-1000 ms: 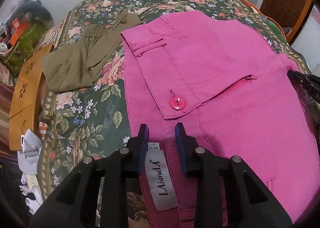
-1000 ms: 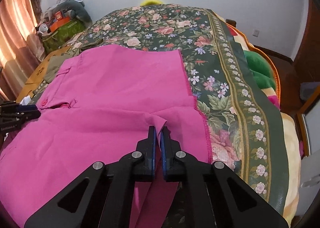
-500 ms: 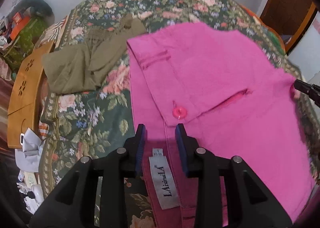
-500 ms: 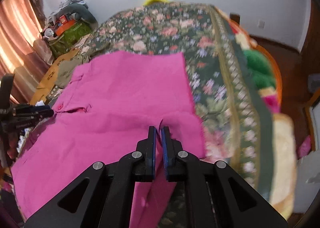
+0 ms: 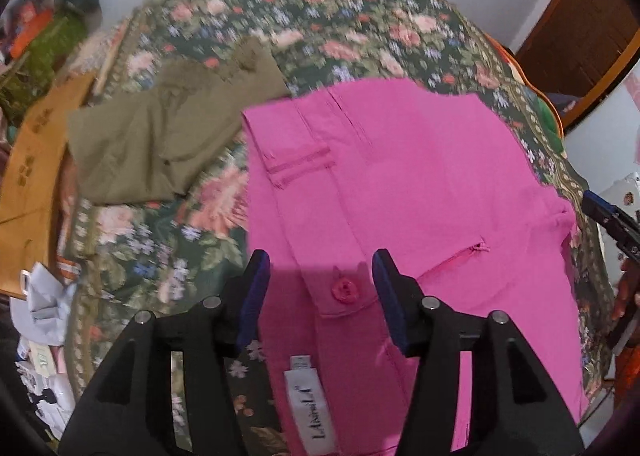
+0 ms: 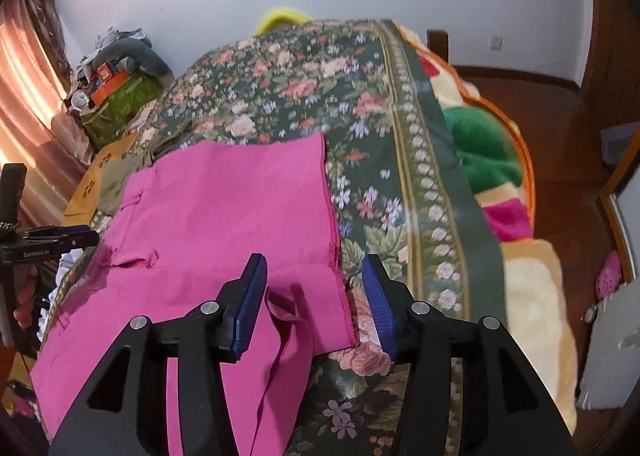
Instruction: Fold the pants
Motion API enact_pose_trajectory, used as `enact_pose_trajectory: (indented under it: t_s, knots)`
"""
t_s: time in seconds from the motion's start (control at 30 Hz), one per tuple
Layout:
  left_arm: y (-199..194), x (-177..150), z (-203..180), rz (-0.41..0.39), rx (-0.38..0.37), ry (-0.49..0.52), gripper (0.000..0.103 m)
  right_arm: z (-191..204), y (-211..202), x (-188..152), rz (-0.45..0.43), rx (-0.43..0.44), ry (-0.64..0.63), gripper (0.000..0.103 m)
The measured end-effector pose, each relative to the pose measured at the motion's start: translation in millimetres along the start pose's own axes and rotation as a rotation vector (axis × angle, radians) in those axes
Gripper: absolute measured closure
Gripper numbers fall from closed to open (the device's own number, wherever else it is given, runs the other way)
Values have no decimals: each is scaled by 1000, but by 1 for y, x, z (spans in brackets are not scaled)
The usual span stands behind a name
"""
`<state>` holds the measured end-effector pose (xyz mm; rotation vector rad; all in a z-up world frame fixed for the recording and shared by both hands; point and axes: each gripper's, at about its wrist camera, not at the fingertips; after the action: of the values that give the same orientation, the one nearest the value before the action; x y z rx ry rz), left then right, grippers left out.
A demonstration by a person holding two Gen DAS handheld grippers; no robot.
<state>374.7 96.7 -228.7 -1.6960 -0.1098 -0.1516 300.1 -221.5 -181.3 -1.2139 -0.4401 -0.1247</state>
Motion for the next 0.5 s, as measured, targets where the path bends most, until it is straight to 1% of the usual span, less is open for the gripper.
enact_pose_trajectory:
  t_s: [0.07,0.2,0.27,0.3,0.33,0.37,0.4,0.43,0.47,0.5]
  knots:
    - [11,2,1,34,-40,-6,50,-1,8,0,31,9,2,57]
    - [27,2,1,78,-89,-17,50,-5,25,1,74,31,19,57]
    - [29,1,-2,68,-91,14,52,-5,31,0,82,35,18,57]
    - [28,1,-3,62,-89,26,59,-4,32,1,83,40,14,57]
    - [28,1,-3,57,-78,32,68,-3,33,1,81,44,6,57]
    - [27,0,-3,46,-58,32,74,-2,34,1,80,41,0,57]
    - [26,0,-2,40,-42,30,86,-1,35,1,78,35,-8,57]
    - [26,0,-1,32,-21,31,91,0,37,1,81,27,-19,57]
    - [26,-1,0,26,-19,34,91,2,38,1,82,16,-32,61]
    - [26,-2,0,19,-20,40,92,3,40,0,83,3,-46,69]
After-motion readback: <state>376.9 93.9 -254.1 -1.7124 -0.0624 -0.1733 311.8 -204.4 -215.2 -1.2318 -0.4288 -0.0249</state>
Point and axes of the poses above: each gripper's, at about its wrist camera, not at the fingertips, and y roughly the way its jaws point, z to its left, x to its top, and after that the axes turned 11 degrees about z, right-handed
